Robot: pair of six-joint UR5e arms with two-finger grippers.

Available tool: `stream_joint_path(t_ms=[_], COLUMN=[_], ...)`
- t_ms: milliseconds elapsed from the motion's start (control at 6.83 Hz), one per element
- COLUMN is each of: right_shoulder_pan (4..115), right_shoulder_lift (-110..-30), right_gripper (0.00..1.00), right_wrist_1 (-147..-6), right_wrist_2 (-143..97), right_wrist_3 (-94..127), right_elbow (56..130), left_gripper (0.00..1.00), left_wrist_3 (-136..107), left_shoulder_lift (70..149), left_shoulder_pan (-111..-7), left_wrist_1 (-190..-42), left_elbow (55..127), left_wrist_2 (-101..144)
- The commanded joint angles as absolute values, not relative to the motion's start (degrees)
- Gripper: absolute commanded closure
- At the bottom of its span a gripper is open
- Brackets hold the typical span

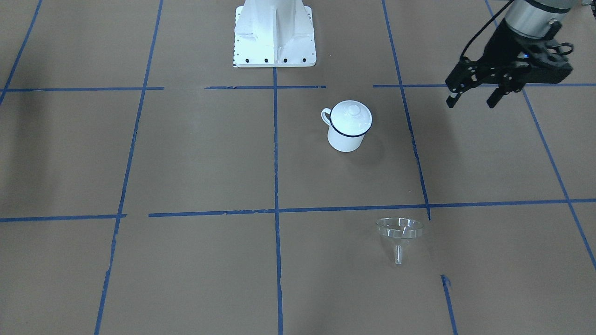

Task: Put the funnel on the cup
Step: 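Reach the left gripper down over the white lid on the mug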

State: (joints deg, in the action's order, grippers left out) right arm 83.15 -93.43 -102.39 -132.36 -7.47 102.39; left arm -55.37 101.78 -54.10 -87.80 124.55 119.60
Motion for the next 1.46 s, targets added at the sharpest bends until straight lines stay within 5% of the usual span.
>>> stream_joint_path(t_ms=[0, 878, 1317], right_shoulder_pan=[83.14, 83.14, 83.14], right_shoulder_lift=[-93.43, -93.43, -93.43], right_gripper=[0.00, 0.00, 0.00], right_wrist_1=[-102.39, -102.39, -102.39], right_wrist_2=[-132.36, -132.36, -132.36], right_wrist_3=[-7.47, -7.47, -7.47], right_elbow=[102.31, 102.39, 102.39], left_gripper=[0.00, 0.00, 0.17], left_wrist_3=[-57.74, -73.99, -76.20], left_shoulder_lift=[108.93, 112.85, 113.91], left_shoulder_pan=[-46.96, -34.29, -32.52], left_wrist_1=[-87.72, -87.63, -87.63], left_elbow=[117.83, 116.02, 115.40], left_wrist_2=[117.25, 112.76, 112.68])
